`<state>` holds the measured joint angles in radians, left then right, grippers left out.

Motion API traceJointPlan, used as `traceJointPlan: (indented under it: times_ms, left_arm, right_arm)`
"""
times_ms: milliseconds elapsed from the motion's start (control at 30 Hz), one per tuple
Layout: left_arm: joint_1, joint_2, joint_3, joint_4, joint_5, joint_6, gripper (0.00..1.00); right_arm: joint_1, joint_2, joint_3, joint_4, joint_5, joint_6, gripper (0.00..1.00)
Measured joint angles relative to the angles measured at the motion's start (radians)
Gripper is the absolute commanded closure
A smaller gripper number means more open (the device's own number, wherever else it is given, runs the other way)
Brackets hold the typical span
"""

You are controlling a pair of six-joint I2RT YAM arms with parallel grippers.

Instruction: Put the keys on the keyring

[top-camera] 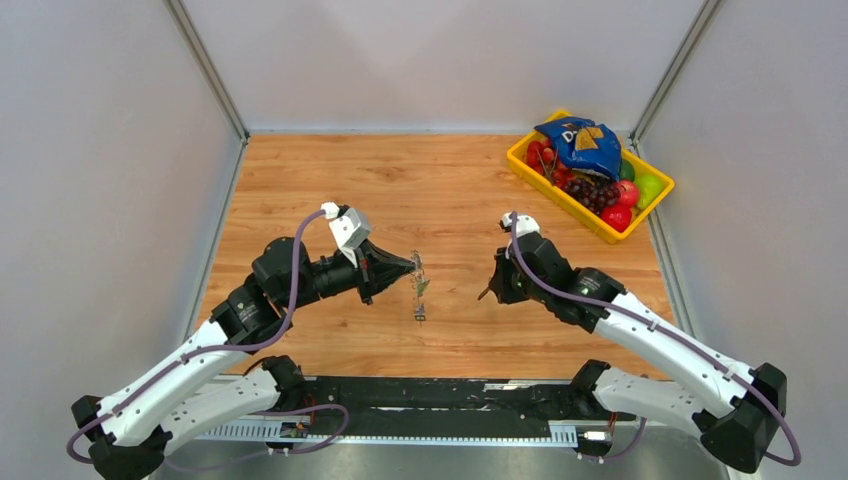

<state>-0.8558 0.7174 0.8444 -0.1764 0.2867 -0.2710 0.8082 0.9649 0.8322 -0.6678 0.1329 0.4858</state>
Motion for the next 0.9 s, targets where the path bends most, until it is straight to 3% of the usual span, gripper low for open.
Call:
traceJointPlan:
  times_ms: [133, 400, 633, 900]
  left_arm:
    - [0.000, 0.006, 0.009, 0.000, 0.005, 0.000, 1.00]
    - [0.000, 0.005, 0.015, -0.004, 0.018, -0.001, 1.00]
    - [0.000, 0.004, 0.015, -0.020, 0.018, 0.000, 1.00]
    - [0.000, 0.004, 0.015, -0.023, 0.018, 0.000, 1.00]
  right_arm:
    - [0.000, 0.043, 0.018, -0.024, 0.057, -0.012, 1.00]
    - [0.001, 0.336, -0.126, 0.065, -0.071, -0.023, 1.00]
    - [0.001, 0.363, -0.181, 0.137, -0.097, 0.012, 0.83]
    - [0.001, 0.359, -0.186, 0.172, -0.100, 0.040, 0.76]
